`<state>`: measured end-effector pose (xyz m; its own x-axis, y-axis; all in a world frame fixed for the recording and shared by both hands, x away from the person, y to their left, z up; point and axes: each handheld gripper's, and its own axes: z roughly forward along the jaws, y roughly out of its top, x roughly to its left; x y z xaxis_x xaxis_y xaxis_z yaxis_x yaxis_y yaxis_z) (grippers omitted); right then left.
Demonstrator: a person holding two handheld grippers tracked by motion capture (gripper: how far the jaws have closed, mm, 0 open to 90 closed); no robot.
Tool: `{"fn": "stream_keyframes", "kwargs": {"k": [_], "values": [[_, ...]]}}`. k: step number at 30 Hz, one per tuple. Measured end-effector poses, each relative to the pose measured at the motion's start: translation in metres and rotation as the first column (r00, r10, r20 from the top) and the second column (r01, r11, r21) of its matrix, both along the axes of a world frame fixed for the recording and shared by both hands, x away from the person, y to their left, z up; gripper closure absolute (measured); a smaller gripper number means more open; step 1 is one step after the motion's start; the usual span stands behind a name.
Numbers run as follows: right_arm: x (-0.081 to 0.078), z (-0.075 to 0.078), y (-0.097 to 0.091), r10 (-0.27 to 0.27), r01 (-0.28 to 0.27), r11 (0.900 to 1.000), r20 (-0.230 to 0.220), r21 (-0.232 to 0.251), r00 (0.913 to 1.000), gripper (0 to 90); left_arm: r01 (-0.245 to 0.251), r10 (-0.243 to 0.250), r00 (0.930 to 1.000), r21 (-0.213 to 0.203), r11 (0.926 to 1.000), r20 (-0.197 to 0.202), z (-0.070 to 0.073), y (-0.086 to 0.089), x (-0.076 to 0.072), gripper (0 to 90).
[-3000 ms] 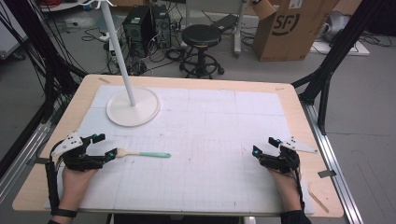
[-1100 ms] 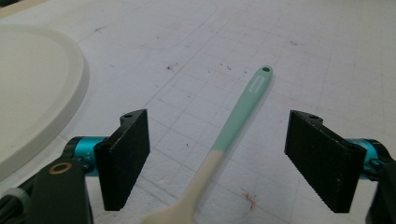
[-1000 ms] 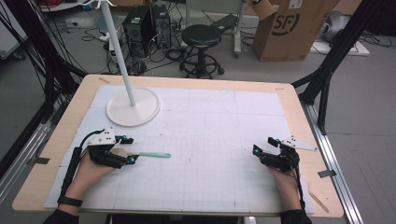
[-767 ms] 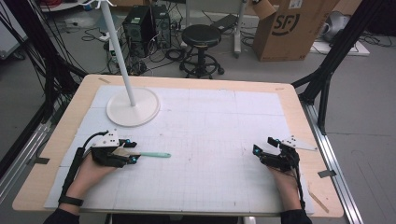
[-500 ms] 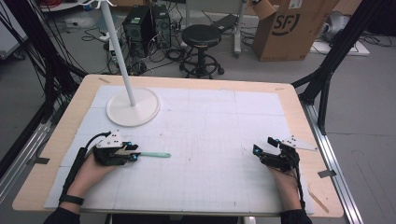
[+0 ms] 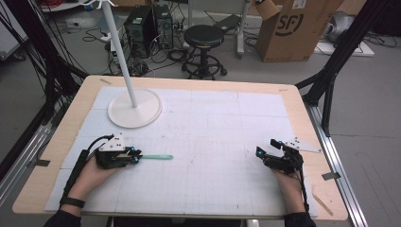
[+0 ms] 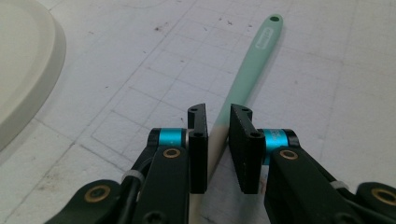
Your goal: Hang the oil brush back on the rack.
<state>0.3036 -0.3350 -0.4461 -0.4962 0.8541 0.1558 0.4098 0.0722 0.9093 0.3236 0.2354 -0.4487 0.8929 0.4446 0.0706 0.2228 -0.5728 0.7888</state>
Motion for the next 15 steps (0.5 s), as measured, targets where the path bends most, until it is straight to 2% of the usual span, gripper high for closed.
{"fn": "stream_keyframes", "kwargs": {"k": [4, 8, 15], "values": [[-0.0001, 0.0, 0.0, 0.003, -0.003, 1.0, -0.002, 0.0, 1.0, 22.7, 0.006, -0.006, 0.9996, -0.01, 0.9999, -0.027, 0.0004, 0.0017, 0.0007, 80.7], [-0.0001, 0.0, -0.0001, 0.004, -0.004, 1.0, -0.002, 0.0, 1.0, 22.8, 0.01, -0.01, 0.9996, -0.014, 0.9999, -0.025, -0.0004, 0.0024, 0.0008, 80.5], [-0.0002, 0.0001, -0.0002, 0.003, -0.003, 1.0, -0.008, 0.008, 1.0, 22.8, 0.008, -0.01, 0.9987, -0.035, 0.9994, -0.049, -0.0017, 0.0046, 0.0034, 79.1]]}}
